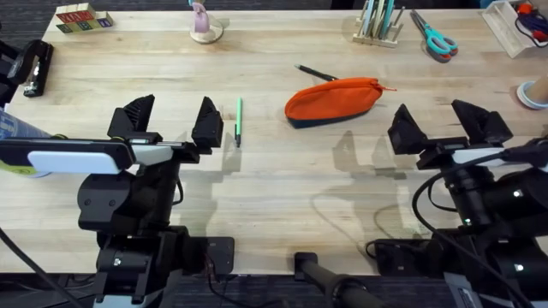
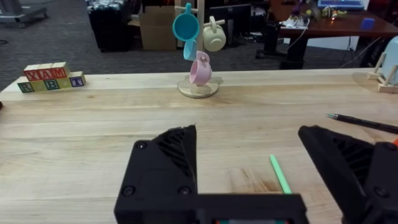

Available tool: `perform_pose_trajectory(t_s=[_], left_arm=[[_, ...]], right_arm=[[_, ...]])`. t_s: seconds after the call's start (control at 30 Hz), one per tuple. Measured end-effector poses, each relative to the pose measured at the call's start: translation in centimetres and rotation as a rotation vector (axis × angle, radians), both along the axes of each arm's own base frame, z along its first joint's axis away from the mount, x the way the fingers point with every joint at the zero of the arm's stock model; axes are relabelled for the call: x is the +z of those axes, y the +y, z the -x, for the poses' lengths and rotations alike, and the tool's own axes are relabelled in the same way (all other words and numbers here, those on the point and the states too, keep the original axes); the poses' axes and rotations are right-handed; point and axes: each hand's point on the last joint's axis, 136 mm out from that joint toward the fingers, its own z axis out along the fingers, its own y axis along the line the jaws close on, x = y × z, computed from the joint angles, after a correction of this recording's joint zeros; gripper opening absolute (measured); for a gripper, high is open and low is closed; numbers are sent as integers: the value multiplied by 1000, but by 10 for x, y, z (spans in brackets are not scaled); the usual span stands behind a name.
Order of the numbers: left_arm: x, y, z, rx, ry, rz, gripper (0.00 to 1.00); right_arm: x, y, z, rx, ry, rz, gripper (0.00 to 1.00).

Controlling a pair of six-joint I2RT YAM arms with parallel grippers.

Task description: Unzip the bag, pick up the pens from the table one at a time and place them inside, then zip the bag closed.

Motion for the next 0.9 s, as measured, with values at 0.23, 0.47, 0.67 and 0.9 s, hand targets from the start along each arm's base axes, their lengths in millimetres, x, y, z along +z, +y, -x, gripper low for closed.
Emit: perform_pose_trajectory(t_s=[0.23, 0.47, 0.67, 0.9], left_arm=[[0, 0, 0, 0, 0, -2, 993], [0, 0, 0, 0, 1, -2, 993], [0, -1, 0, -5, 0, -2, 992], [4, -4, 2, -26, 58, -2, 990]], right_arm=[[-3, 0, 0, 0, 16, 0, 998], [-4, 0, 1, 0, 19, 0, 998], [-3, -1, 0, -6, 13, 9, 998], [0, -10, 9, -56, 92, 23, 996]])
